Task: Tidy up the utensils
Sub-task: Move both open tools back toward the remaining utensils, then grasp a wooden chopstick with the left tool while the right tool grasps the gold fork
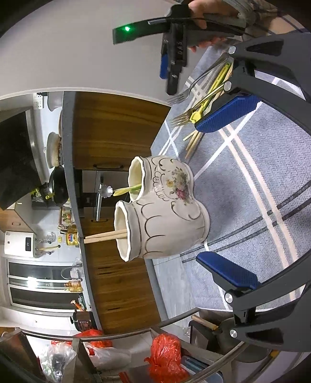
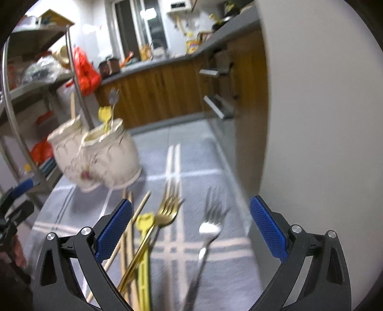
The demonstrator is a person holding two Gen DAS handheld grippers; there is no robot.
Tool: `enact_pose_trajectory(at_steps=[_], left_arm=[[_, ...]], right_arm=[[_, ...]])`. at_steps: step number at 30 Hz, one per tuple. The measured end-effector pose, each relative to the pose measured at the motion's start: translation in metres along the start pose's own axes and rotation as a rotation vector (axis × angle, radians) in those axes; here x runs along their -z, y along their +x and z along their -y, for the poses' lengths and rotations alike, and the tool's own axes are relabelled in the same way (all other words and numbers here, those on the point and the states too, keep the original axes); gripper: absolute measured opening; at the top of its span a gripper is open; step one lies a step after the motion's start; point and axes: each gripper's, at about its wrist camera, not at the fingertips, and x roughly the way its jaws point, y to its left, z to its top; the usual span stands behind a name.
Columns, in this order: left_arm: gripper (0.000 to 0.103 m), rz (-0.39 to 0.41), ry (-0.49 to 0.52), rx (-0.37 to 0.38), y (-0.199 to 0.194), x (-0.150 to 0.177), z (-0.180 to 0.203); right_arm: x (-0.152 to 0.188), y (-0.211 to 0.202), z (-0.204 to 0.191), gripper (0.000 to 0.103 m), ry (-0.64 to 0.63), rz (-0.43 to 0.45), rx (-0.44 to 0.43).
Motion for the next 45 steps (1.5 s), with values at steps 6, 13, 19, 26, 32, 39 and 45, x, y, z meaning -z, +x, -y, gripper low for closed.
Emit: enact_pose_trajectory(at_steps=[6, 13, 19, 26, 32, 39, 45], left_arm=[[0.098, -0.002, -0.004, 0.009, 0.000, 0.001, 0.000], [0.098, 0.001, 0.001, 0.018, -0.002, 0.001, 0.001], [0.098, 0.000, 0.008, 0.019, -0.002, 0.001, 0.002], [0.098, -0.018, 0.013, 0.013, 0.002, 0.001, 0.004], [0.098, -0.040, 0.039, 0.002, 0.005, -0.005, 0.014], [0.098, -0.071, 0.036, 0.019, 0.009, -0.011, 0.028], [0.098, -0.108, 0.052, 0.030, 0.018, -0.011, 0.043]], right_arm=[[0.009, 0.008, -0.020, 0.093, -0.046, -0.070, -0.052], [0.017, 0.015, -0.037, 0.047, -0.075, -0.153, -0.092], [0.017, 0.021, -0.036, 0.028, -0.048, -0.182, -0.107], [0.015, 0.029, -0.035, 0.019, -0.030, -0.198, -0.113], [0.012, 0.030, -0.026, 0.010, 0.009, -0.191, -0.141], [0.009, 0.019, -0.019, 0.009, 0.039, -0.153, -0.192], [0.003, 0.006, -0.016, 0.006, 0.037, -0.099, -0.218]])
